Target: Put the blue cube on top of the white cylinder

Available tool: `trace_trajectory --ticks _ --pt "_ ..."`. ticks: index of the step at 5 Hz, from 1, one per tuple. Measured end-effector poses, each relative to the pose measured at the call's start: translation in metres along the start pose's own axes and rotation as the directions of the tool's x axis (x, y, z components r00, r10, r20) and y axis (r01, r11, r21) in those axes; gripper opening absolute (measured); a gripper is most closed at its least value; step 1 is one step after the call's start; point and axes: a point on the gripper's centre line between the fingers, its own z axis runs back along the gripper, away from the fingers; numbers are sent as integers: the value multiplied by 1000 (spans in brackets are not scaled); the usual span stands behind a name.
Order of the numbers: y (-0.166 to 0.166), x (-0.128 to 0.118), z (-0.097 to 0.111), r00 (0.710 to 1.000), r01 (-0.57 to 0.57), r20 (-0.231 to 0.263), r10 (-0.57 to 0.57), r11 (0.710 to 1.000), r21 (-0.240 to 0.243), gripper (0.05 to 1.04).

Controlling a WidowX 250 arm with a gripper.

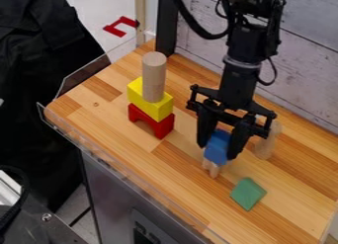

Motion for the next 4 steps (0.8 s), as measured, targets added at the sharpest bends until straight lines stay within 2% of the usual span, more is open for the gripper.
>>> trace_trajectory --ticks 1,2,3,4 --pt "4 0 3 1000 6 1 -6 999 37 539" --pt "3 -8 55 984 24 175 -26 1000 11 538" --pt "18 -25 103 959 -2 282 -7 1000 31 538" --pt "33 -36 135 943 -36 332 20 998 43 538"
